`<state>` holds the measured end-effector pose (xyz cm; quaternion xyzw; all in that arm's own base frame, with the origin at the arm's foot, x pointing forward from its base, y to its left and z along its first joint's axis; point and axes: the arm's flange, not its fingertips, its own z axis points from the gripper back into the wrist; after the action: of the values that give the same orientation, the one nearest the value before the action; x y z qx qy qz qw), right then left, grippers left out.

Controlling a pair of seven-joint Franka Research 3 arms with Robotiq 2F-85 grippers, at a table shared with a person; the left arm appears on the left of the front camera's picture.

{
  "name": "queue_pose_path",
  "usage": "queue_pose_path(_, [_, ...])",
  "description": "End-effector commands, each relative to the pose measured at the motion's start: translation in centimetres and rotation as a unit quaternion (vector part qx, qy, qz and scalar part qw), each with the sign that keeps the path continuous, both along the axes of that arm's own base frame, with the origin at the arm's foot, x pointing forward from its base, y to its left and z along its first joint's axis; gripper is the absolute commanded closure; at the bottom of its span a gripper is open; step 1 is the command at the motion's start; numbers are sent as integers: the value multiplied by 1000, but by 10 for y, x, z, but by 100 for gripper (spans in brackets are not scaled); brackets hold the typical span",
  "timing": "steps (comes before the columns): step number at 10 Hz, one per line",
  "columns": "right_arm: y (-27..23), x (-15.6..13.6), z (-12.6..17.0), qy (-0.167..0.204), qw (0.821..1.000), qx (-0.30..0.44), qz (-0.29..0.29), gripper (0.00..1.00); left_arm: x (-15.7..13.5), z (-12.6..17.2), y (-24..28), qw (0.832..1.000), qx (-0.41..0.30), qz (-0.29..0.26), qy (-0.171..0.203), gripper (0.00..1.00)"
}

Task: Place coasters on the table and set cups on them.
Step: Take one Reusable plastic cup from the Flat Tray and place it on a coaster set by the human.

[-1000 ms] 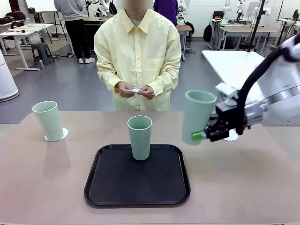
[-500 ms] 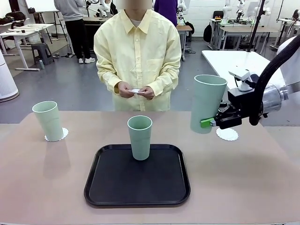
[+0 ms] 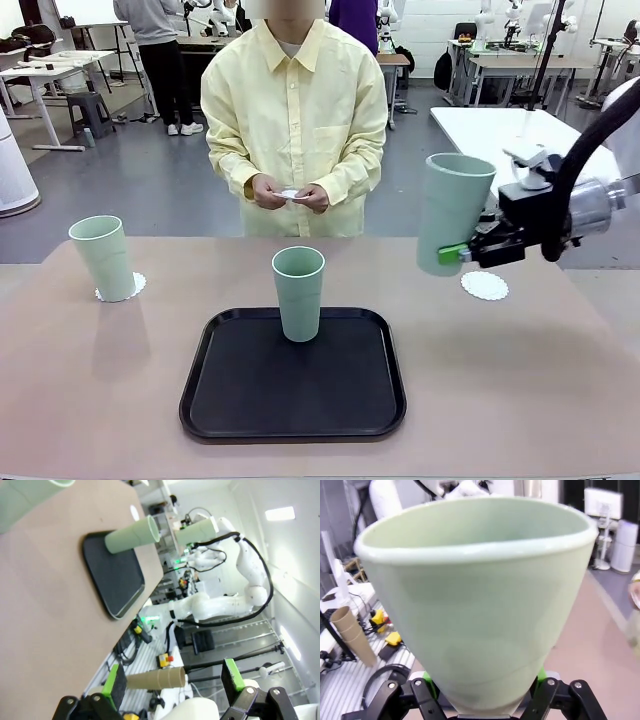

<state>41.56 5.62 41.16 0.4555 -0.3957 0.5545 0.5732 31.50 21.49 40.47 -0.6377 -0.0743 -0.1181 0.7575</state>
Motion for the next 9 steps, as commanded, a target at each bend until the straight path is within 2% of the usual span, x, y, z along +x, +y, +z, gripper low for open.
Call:
queue_pose_path(1, [-60,37,1,-23,999,-9,-44,20,-1,2,1,1000,-2,2,-1,0])
queue_pose_path(3, [-124,59,4,-14,993,-25,-114,20,-1,2,1,1000,-2,2,-1,0])
queue_pose_path(5, [-166,69,6,-17,990,-21,-137,20,-1,2,1,1000,-2,2,-1,0])
queue_pose_path(8, [-174,74,1,8,990,-6,-144,20,-1,2,1,1000,-2,2,-1,0])
queue_pose_path(9, [-184,68,1,-17,988,-23,-150,20,-1,2,1,1000,-2,2,-1,0])
